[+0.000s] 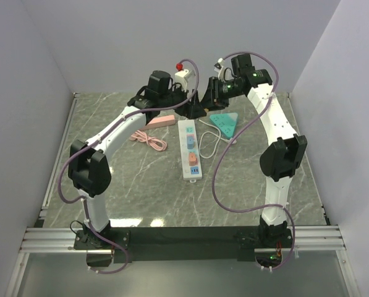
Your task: Insert the plug
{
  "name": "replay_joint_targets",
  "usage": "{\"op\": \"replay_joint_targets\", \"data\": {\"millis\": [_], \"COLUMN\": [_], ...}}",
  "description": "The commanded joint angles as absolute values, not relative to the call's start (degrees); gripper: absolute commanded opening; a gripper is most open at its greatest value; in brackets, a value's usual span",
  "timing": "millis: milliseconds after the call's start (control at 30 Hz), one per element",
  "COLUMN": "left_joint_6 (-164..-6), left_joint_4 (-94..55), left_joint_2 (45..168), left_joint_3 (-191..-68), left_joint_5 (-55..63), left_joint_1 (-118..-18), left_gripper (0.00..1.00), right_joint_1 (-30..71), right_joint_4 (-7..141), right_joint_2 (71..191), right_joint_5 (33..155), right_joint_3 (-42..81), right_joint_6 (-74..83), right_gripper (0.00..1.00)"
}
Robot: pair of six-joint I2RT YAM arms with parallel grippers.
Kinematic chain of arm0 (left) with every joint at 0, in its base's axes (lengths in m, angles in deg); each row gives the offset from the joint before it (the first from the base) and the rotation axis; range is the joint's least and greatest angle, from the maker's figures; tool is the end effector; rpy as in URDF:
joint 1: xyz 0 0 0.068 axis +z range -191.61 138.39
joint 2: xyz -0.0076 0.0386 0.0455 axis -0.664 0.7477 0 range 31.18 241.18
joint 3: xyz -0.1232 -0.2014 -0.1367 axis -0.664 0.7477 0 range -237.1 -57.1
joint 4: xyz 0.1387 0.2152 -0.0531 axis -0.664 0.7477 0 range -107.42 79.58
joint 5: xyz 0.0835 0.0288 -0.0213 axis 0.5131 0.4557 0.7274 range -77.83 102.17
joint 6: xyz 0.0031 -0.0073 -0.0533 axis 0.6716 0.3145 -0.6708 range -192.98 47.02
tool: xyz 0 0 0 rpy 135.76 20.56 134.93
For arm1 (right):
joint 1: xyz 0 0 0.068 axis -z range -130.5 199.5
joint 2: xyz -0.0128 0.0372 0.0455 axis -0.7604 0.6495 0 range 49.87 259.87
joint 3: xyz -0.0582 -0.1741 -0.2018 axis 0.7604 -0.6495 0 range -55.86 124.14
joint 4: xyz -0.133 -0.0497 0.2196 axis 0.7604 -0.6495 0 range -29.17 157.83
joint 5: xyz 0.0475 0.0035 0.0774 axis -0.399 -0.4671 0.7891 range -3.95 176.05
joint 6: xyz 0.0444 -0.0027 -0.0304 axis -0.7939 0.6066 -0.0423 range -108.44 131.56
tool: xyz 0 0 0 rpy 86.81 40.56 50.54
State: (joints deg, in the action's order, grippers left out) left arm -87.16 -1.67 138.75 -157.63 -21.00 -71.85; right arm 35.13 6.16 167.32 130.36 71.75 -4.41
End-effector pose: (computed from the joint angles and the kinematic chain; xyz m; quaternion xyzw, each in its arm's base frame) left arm 0.3753 -0.2413 0.3546 0.2680 0.7683 -0.4206 0.4013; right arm 0.4145 0.1319 0.3722 -0.1121 0.8761 0.4235 0.2015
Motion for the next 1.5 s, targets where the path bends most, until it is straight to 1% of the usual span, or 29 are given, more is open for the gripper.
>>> {"op": "replay_joint_targets", "data": {"millis": [0, 67, 100, 233, 367, 600, 667, 700, 733, 800, 833, 867, 900, 933, 967, 1000, 1067, 1100, 1133, 1167, 1200, 1267, 1333, 1467], "left_joint_6": [-86.2, -86.1, -86.1, -85.7, -84.8, -84.1, -83.8, -83.6, -83.3, -82.7, -82.0, -81.7, -80.6, -79.8, -79.1, -77.6, -75.9, -74.3, -73.6, -73.6, -70.9, -70.7, -70.3, -70.3], "left_joint_4": [-3.5, -3.4, -3.2, -2.3, -1.3, -0.9, -1.0, -0.4, 0.2, 0.9, 0.8, 0.5, 0.3, 0.2, 0.4, 0.6, 1.7, 1.9, 2.8, 3.4, 3.7, 3.6, 3.6, 3.7], "left_joint_2": [138.1, 138.3, 138.4, 138.6, 137.9, 136.8, 136.7, 137.0, 137.2, 137.4, 137.1, 136.5, 136.2, 136.0, 135.6, 135.6, 135.1, 134.8, 134.5, 134.0, 133.7, 132.6, 132.0, 130.4], "left_joint_3": [-159.2, -159.5, -159.7, -159.5, -158.5, -156.6, -156.4, -156.8, -157.1, -157.4, -157.1, -156.3, -156.0, -155.7, -155.5, -155.5, -155.4, -155.1, -155.0, -155.0, -154.8, -153.5, -152.8, -151.7], "left_joint_5": [-23.0, -23.3, -23.6, -23.9, -23.8, -23.1, -23.1, -23.3, -23.4, -23.6, -23.3, -23.1, -23.0, -22.8, -23.0, -23.2, -23.9, -24.2, -24.5, -24.5, -24.4, -24.1, -24.5, -25.1], "left_joint_1": [-72.5, -72.5, -72.5, -73.0, -73.6, -74.1, -74.1, -74.1, -74.1, -74.2, -74.3, -74.4, -74.5, -74.5, -74.6, -74.6, -74.6, -74.6, -74.6, -74.6, -74.6, -74.7, -74.7, -74.9], "left_gripper": [0.83, 0.82, 0.78, 0.72, 0.77, 0.76, 0.63, 0.48, 0.4, 0.3, 0.21, 0.15, 0.05, 0.01, 0.01, 0.01, 0.01, 0.01, 0.01, 0.01, 0.01, 0.01, 0.01, 0.01], "right_joint_1": [34.6, 34.5, 34.6, 34.4, 34.5, 34.5, 34.5, 34.5, 34.6, 34.6, 34.6, 34.8, 34.7, 34.8, 35.0, 35.1, 35.1, 35.4, 35.6, 36.0, 36.7, 37.5, 38.9, 39.4], "right_joint_4": [8.2, 7.9, 7.7, 6.8, 6.7, 7.1, 7.4, 7.4, 7.4, 7.1, 6.7, 6.2, 5.8, 4.7, 4.0, 3.2, 1.1, 0.9, 0.9, 0.8, 0.7, 0.8, 1.4, 1.6], "right_joint_2": [164.6, 164.7, 164.9, 165.2, 165.3, 164.8, 164.7, 164.5, 164.4, 164.2, 164.3, 164.5, 164.4, 164.5, 164.4, 164.4, 163.8, 163.2, 162.6, 161.3, 160.6, 158.8, 157.7, 157.1], "right_joint_5": [134.0, 134.1, 134.4, 134.6, 134.7, 134.8, 135.2, 135.4, 135.2, 135.4, 135.4, 135.4, 135.4, 135.4, 135.5, 135.4, 135.1, 135.0, 135.2, 135.7, 136.1, 137.4, 138.9, 139.5], "right_joint_3": [70.9, 71.0, 71.0, 71.6, 71.9, 71.4, 70.9, 70.8, 70.7, 70.8, 71.0, 71.3, 71.5, 71.6, 71.9, 72.2, 72.2, 71.5, 69.9, 69.0, 68.1, 65.2, 63.4, 62.1], "right_joint_6": [-6.0, -5.8, -5.8, -5.8, -5.8, -6.2, -6.3, -6.4, -6.2, -5.9, -5.8, -5.5, -5.2, -4.6, -4.3, -3.8, -2.8, -2.7, -2.6, -2.5, -2.5, -2.6, -3.0, -2.6], "right_gripper": [0.0, 0.0, 0.0, 0.0, 0.0, 0.0, 0.0, 0.0, 0.0, 0.0, 0.0, 0.0, 0.0, 0.0, 0.02, 0.1, 0.2, 0.33, 0.41, 0.47, 0.48, 0.5, 0.62, 0.64]}}
